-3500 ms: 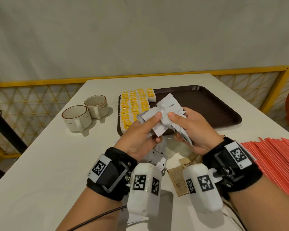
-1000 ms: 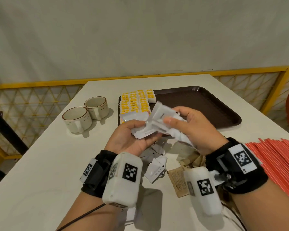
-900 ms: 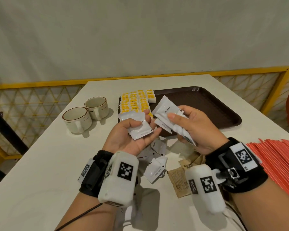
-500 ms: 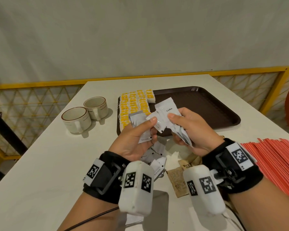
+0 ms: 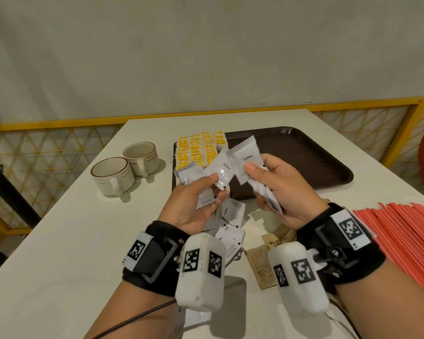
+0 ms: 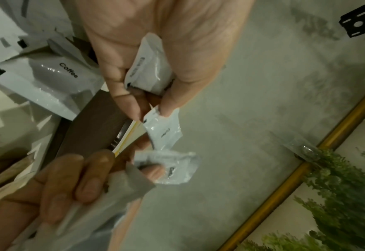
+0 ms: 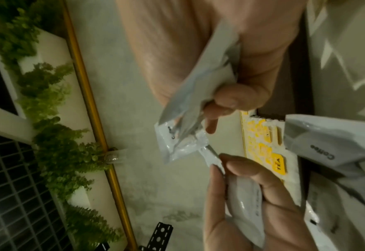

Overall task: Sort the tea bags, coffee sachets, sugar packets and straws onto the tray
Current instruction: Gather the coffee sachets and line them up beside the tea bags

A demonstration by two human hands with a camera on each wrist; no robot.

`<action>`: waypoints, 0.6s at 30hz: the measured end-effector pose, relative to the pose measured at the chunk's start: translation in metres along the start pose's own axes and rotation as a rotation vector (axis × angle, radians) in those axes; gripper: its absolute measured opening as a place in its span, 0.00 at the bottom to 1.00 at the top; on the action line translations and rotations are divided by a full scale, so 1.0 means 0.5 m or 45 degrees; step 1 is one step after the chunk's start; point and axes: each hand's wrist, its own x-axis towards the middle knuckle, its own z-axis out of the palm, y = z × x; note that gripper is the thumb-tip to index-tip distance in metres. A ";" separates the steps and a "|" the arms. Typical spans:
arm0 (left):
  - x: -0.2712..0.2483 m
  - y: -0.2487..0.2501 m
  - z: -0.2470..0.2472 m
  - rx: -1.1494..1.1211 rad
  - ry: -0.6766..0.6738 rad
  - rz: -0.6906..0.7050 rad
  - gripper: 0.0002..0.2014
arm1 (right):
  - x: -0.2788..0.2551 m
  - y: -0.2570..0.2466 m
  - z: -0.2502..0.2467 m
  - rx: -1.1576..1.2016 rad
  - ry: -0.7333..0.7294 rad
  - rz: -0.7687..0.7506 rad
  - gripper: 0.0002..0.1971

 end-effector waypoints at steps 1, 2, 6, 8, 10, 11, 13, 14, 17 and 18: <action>-0.002 -0.001 0.002 0.017 -0.005 -0.022 0.27 | -0.002 0.001 0.004 -0.031 -0.010 -0.002 0.07; -0.004 -0.001 0.004 0.034 -0.006 -0.048 0.30 | -0.002 0.002 0.005 -0.040 -0.001 -0.003 0.07; -0.011 0.004 0.008 0.015 -0.085 -0.267 0.28 | -0.001 -0.005 -0.001 0.005 0.041 -0.020 0.08; -0.010 0.001 0.007 0.034 -0.145 -0.346 0.36 | -0.002 -0.006 -0.004 0.003 -0.023 0.018 0.08; -0.011 -0.004 0.011 0.136 -0.201 -0.367 0.37 | -0.005 -0.006 -0.002 -0.040 -0.132 0.076 0.06; -0.015 -0.006 0.015 0.182 -0.245 -0.376 0.35 | -0.007 -0.004 0.000 -0.089 -0.188 0.099 0.06; -0.023 -0.009 0.022 0.256 -0.320 -0.383 0.28 | -0.006 0.004 0.003 -0.220 -0.261 0.113 0.07; -0.025 -0.009 0.023 0.289 -0.345 -0.387 0.25 | -0.006 0.007 0.004 -0.265 -0.275 0.105 0.08; -0.026 -0.009 0.021 0.319 -0.303 -0.348 0.21 | -0.007 0.009 0.008 -0.193 -0.217 0.104 0.10; -0.022 -0.010 0.020 0.305 -0.263 -0.324 0.21 | -0.008 0.006 0.010 -0.137 -0.166 0.096 0.11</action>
